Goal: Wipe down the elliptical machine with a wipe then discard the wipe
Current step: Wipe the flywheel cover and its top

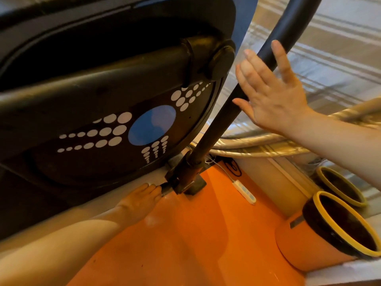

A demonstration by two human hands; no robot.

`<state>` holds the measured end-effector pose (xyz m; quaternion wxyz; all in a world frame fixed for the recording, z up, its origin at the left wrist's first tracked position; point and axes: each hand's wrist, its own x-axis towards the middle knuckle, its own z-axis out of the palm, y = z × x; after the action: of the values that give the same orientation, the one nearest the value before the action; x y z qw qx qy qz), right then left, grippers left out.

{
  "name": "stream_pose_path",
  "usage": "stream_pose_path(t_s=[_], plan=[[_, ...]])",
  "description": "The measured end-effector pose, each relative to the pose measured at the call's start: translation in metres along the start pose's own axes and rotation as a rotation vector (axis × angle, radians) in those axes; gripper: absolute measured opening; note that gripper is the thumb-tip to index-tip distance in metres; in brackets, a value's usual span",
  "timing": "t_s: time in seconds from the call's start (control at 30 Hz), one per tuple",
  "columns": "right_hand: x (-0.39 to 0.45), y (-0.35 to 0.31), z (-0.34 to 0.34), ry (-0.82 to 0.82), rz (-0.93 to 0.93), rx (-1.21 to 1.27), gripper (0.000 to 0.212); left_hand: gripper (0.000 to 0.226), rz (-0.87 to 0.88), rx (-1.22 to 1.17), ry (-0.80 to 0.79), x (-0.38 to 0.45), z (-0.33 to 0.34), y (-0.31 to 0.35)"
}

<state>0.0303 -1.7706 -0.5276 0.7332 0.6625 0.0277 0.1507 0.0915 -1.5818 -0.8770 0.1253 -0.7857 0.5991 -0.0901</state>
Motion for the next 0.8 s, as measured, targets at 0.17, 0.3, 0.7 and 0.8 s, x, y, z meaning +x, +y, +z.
stream_pose_path(t_s=[0.17,0.3,0.7,0.8], plan=[[-0.007,-0.030,-0.001,-0.033,-0.098,0.021,0.068,0.049,-0.002,-0.019,-0.024,0.002,0.003,-0.001],[-0.002,-0.014,0.003,0.060,-0.142,0.056,0.065,0.049,0.012,-0.014,-0.030,0.005,0.002,-0.002],[-0.008,-0.030,0.003,0.054,-0.030,0.068,0.070,0.059,0.018,-0.052,-0.108,0.012,-0.003,-0.003],[-0.008,-0.013,0.011,0.174,-0.023,0.022,0.059,0.061,-0.017,-0.120,-0.108,0.012,-0.009,-0.004]])
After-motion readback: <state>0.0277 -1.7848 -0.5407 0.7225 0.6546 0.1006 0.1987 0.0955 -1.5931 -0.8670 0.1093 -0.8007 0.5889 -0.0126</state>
